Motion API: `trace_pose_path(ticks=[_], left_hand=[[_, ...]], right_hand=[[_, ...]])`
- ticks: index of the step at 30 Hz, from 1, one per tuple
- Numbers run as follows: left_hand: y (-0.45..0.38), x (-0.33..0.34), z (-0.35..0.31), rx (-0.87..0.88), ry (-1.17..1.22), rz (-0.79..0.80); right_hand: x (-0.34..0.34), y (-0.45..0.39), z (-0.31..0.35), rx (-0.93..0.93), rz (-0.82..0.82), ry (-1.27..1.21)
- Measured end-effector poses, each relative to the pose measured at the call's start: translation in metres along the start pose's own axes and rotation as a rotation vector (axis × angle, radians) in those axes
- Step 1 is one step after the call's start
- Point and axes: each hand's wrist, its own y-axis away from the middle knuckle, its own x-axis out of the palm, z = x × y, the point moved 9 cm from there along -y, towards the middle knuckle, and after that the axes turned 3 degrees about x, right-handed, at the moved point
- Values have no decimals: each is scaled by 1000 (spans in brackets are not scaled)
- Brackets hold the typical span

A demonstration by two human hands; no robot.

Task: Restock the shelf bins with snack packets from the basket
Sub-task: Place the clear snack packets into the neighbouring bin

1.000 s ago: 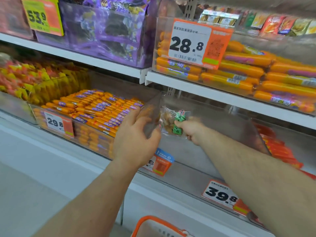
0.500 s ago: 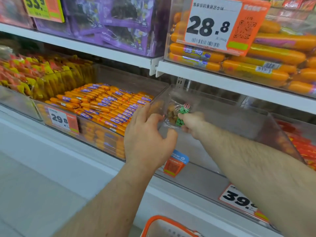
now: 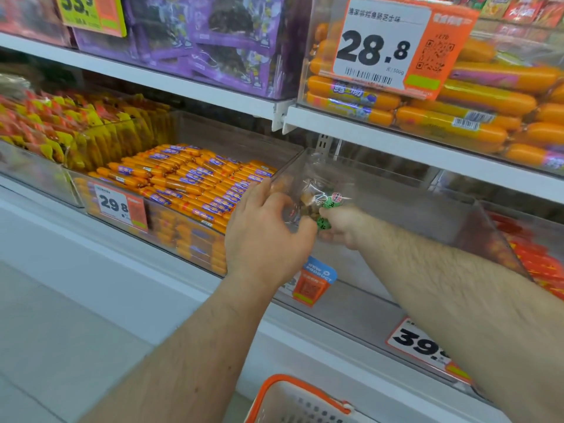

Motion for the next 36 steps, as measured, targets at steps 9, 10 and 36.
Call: trace_pose_path(ticks=[9, 10, 36], left_hand=[[10, -7, -5, -30, 40, 113], [10, -9, -3, -30, 56, 110], [226, 109, -66, 424, -267, 1375]], right_hand=[[-16, 46, 4, 13, 87, 50], [-17, 49, 4, 15, 90, 55], [-110, 234, -127, -620, -237, 238]])
